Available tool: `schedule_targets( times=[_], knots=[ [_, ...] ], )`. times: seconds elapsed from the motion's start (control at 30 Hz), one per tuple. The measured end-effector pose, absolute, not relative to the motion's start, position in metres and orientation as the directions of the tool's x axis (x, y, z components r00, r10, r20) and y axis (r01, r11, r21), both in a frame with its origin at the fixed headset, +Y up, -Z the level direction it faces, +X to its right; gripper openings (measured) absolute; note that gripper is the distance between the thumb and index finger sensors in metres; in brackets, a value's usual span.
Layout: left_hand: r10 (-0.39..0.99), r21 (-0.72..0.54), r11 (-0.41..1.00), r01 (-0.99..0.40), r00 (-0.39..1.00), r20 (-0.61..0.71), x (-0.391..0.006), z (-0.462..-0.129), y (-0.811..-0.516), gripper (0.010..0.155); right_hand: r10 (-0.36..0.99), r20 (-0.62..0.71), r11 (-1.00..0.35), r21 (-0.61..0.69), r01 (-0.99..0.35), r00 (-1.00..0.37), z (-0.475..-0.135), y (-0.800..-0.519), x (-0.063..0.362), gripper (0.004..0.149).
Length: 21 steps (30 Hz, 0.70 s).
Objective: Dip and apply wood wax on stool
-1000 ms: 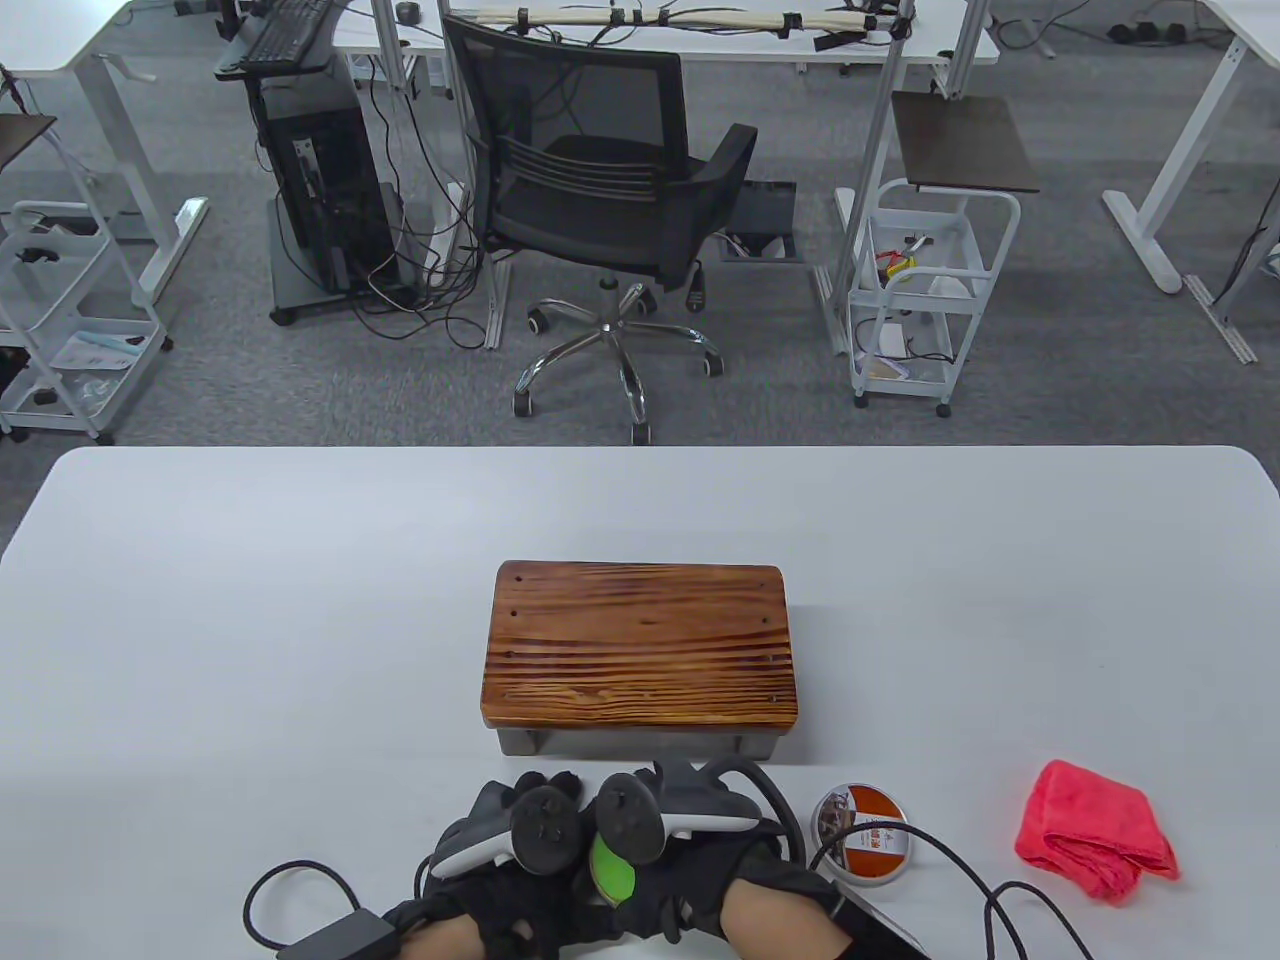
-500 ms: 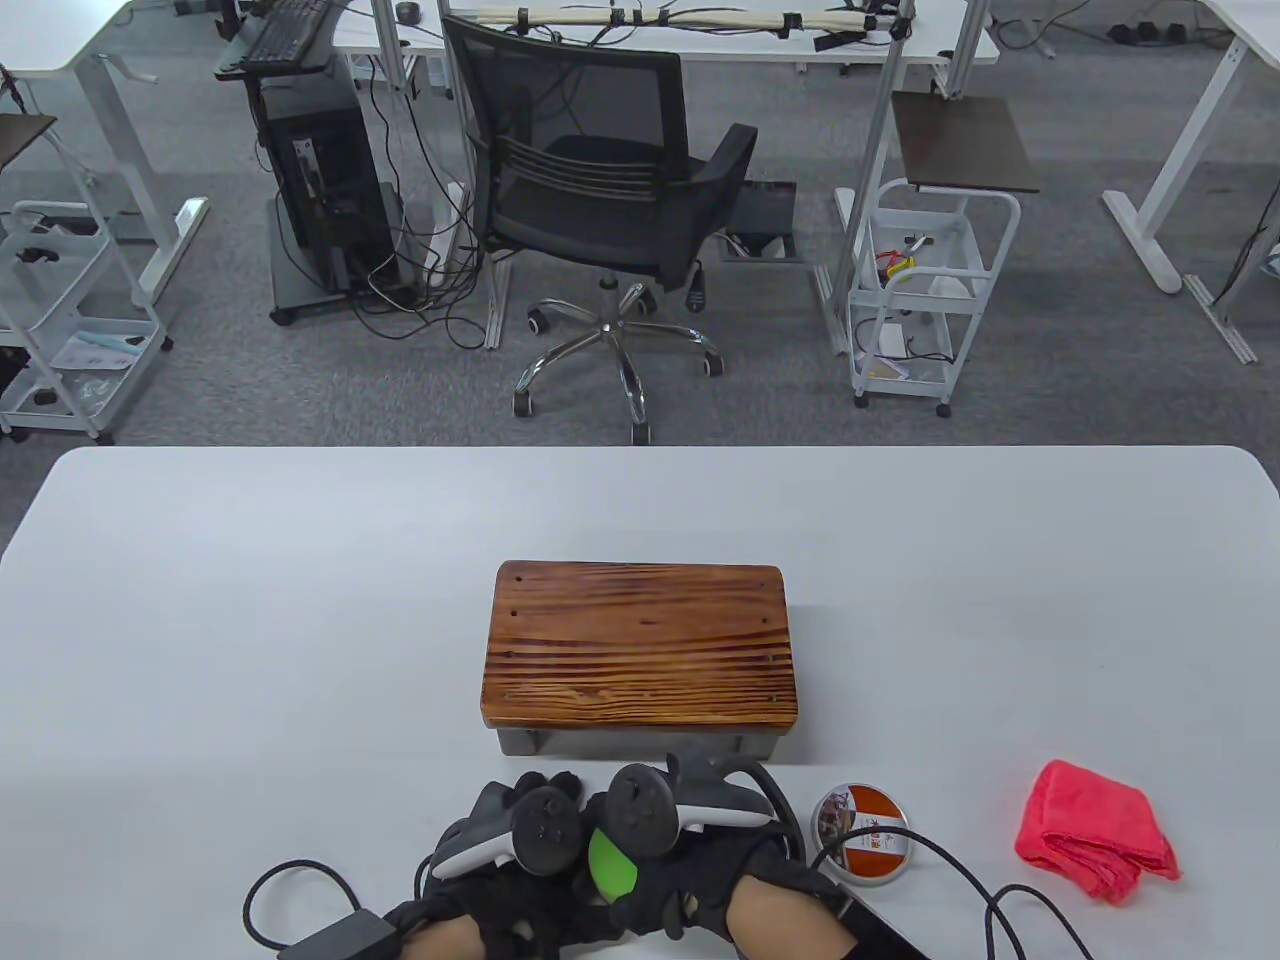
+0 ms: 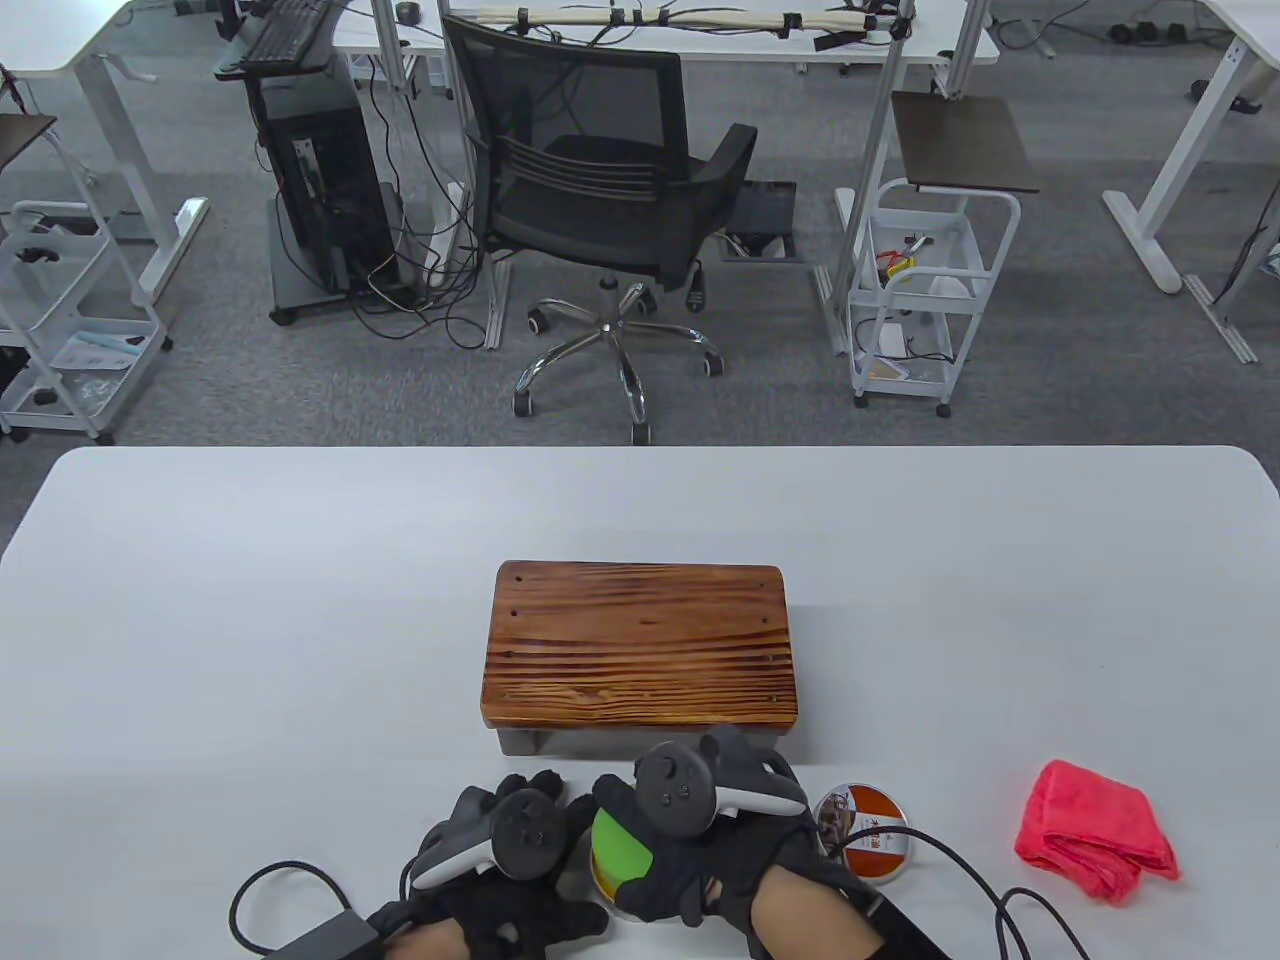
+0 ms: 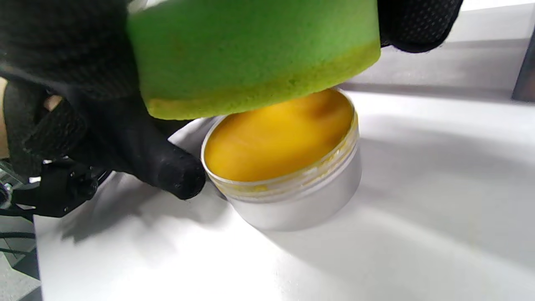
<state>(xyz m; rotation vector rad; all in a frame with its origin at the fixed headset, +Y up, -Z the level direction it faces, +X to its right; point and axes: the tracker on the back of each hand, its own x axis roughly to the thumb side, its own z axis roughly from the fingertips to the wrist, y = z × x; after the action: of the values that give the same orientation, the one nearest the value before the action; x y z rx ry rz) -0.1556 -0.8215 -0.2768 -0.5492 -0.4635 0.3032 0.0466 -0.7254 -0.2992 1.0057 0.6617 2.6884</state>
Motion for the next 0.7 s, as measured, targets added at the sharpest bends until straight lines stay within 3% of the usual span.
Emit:
schedule_targets(
  times=[0.2,0.37,0.43,0.57,0.7],
  knots=[
    [0.374,-0.523,0.840,-0.144,0.852,0.367,-0.179,-0.261,-0.792,0.109,0.334,0.548,-0.907,0.409,-0.103,-0.767,-0.308,-0.688,0.077,0.099],
    [0.413,-0.402,0.872,-0.281,0.862,0.293,-0.209,-0.266,-0.765,0.111,0.329,0.483,-0.918,0.365,-0.155,-0.811,-0.329,-0.666,0.107,0.100],
    [0.446,-0.310,0.875,-0.373,0.870,0.212,-0.223,-0.278,-0.756,0.111,0.336,0.432,-0.919,0.344,-0.191,-0.837,-0.345,-0.658,0.124,0.100],
    [0.545,-0.279,0.820,-0.499,0.831,0.113,-0.235,-0.310,-0.754,0.111,0.286,0.324,-0.941,0.271,-0.201,-0.902,-0.373,-0.648,0.149,0.099],
    [0.627,-0.269,0.759,-0.593,0.777,0.053,-0.234,-0.343,-0.757,0.109,0.272,0.228,-0.937,0.285,-0.203,-0.935,-0.398,-0.650,0.166,0.099]
  ],
)
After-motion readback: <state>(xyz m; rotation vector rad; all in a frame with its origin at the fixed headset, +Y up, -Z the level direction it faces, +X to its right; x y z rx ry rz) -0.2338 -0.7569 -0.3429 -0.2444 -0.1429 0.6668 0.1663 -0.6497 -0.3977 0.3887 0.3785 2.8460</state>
